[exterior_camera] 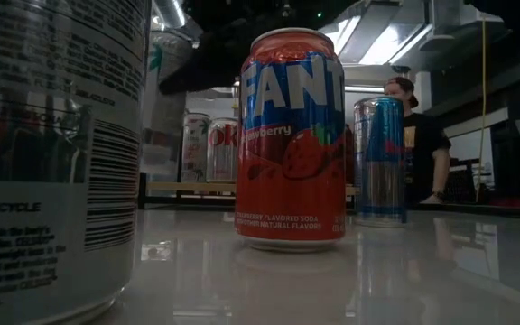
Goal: Place canned beverage on shelf
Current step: Put the white and pink soda can on the shelf aligned with other white and pink soda can
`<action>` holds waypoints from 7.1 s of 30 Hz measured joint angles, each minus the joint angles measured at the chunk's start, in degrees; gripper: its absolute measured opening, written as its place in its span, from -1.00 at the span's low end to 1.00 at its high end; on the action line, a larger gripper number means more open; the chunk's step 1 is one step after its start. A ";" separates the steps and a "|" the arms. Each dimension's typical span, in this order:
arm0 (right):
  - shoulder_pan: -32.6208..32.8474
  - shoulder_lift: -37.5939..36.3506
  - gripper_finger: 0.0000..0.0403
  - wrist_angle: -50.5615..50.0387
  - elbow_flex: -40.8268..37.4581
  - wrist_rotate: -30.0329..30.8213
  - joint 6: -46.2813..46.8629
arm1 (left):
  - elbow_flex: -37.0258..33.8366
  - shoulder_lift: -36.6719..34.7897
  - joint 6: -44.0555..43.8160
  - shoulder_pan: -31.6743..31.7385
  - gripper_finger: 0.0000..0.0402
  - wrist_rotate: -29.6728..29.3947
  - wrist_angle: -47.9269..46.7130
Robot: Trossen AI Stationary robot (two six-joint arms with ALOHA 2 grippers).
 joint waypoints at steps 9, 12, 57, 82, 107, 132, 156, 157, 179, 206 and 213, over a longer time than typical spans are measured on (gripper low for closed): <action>-0.02 2.99 0.16 3.76 -0.01 0.93 0.15 | -1.71 0.02 -1.32 0.00 0.49 0.02 0.53; 0.00 3.58 0.16 4.41 -0.06 0.84 0.16 | -1.69 0.52 -1.32 -0.01 0.49 0.00 0.91; 0.00 5.36 0.64 2.66 0.01 8.62 3.53 | -1.64 12.02 -0.69 -0.04 0.49 -1.06 9.01; 0.04 4.35 0.64 -4.07 0.01 14.05 9.69 | -1.64 12.02 -0.62 -0.81 0.49 1.96 10.83; -0.02 1.64 0.64 -8.58 0.04 22.89 12.56 | -1.64 12.00 -1.12 -6.62 0.49 3.80 11.10; 0.04 -1.35 0.64 -18.08 4.68 20.44 12.38 | -1.64 1.32 -0.64 -6.58 0.49 12.76 9.54; 1.18 -13.54 0.64 -41.85 5.27 21.98 16.52 | 23.91 2.73 16.02 -6.54 0.49 6.34 -11.99; 1.18 -14.05 0.64 -41.60 4.21 22.06 16.93 | 24.82 3.69 17.30 -6.54 0.49 6.23 -11.79; 1.16 -16.61 0.64 -32.41 -2.08 22.48 16.65 | 29.24 18.77 22.90 -1.13 0.49 9.94 -12.45; 1.14 -16.50 0.64 -32.38 -2.08 22.35 16.62 | 29.26 24.69 15.40 0.59 0.49 12.19 -17.87; 1.16 -16.47 0.64 -32.27 -2.08 22.35 16.62 | 29.26 27.10 15.33 0.61 0.49 12.46 -17.91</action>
